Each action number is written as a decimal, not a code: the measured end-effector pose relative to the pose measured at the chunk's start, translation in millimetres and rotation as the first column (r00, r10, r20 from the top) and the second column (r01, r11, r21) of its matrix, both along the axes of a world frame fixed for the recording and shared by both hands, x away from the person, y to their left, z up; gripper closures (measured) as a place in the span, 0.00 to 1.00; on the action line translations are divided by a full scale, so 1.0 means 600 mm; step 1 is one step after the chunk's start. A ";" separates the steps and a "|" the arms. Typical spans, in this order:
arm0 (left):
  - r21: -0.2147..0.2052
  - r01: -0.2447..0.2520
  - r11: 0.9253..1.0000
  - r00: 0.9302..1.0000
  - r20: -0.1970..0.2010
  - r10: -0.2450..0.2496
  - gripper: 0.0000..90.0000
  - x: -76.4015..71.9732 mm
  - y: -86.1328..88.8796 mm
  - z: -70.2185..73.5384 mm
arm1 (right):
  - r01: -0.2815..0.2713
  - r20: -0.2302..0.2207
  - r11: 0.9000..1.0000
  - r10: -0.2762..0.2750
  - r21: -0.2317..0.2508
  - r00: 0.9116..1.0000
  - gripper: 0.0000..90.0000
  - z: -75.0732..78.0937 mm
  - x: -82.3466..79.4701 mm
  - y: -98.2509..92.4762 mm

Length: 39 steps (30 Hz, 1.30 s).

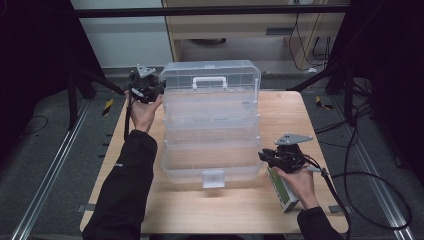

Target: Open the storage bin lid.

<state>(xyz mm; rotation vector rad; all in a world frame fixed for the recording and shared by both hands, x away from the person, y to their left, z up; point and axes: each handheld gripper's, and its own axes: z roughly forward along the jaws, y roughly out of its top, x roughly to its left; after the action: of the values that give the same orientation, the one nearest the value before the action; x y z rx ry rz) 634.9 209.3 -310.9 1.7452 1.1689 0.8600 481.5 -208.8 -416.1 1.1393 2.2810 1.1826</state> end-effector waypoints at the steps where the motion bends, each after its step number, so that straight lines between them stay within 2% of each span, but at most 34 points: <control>1: 0.002 -0.002 1.000 1.000 0.000 0.002 0.85 0.002 -0.001 0.000 | 0.000 0.000 1.000 0.000 0.000 1.000 0.82 0.000 0.000 0.000; 3: 0.012 -0.004 1.000 1.000 -0.007 0.004 0.85 0.007 -0.002 0.000 | 0.000 -0.001 1.000 0.000 0.000 1.000 0.82 0.000 0.000 0.000; 9: -0.011 -0.012 1.000 1.000 -0.012 0.012 0.85 0.018 -0.002 -0.005 | 0.001 -0.001 1.000 -0.001 -0.001 1.000 0.82 0.000 0.000 0.000; 20: -0.009 -0.017 1.000 0.999 -0.029 0.017 0.85 0.032 -0.002 -0.007 | 0.002 0.001 1.000 -0.002 -0.005 1.000 0.82 0.000 0.000 0.001; 25: -0.022 -0.014 1.000 0.999 -0.041 0.013 0.85 0.039 0.000 -0.009 | 0.004 0.001 1.000 -0.004 -0.004 1.000 0.82 0.000 -0.001 0.001; 27: -0.020 -0.018 1.000 0.999 -0.045 0.017 0.85 0.043 -0.001 -0.009 | 0.004 0.001 1.000 -0.004 -0.005 1.000 0.82 0.000 -0.001 0.001; 29: 0.001 -0.022 1.000 0.999 -0.047 0.022 0.84 0.047 -0.003 -0.009 | 0.005 0.002 1.000 -0.005 -0.005 1.000 0.82 0.000 -0.001 0.002; 33: -0.003 -0.030 1.000 0.998 -0.052 0.030 0.83 0.052 -0.002 -0.014 | 0.006 -0.001 1.000 -0.006 -0.005 1.000 0.82 0.001 -0.001 0.001; 35: 0.005 -0.031 1.000 0.998 -0.056 0.031 0.82 0.055 -0.001 -0.016 | 0.008 0.000 1.000 -0.008 -0.010 1.000 0.83 0.001 -0.002 0.002; 36: 0.001 -0.028 1.000 0.998 -0.062 0.028 0.76 0.056 0.000 -0.017 | 0.007 0.001 1.000 -0.007 -0.014 1.000 0.83 0.001 -0.002 0.003; 37: -0.008 -0.008 1.000 0.999 -0.046 0.008 0.74 0.056 0.003 -0.021 | 0.006 -0.002 1.000 -0.006 -0.016 1.000 0.83 0.002 -0.001 0.003; 39: -0.013 -0.003 1.000 0.999 -0.049 0.002 0.74 0.055 0.006 -0.021 | 0.006 -0.002 1.000 -0.006 -0.017 1.000 0.83 0.002 -0.001 0.003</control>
<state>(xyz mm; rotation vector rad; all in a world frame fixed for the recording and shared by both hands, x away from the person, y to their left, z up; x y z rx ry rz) 667.8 213.2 -323.7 1.7635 1.2064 0.8130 480.8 -207.3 -414.9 1.1408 2.2833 1.1588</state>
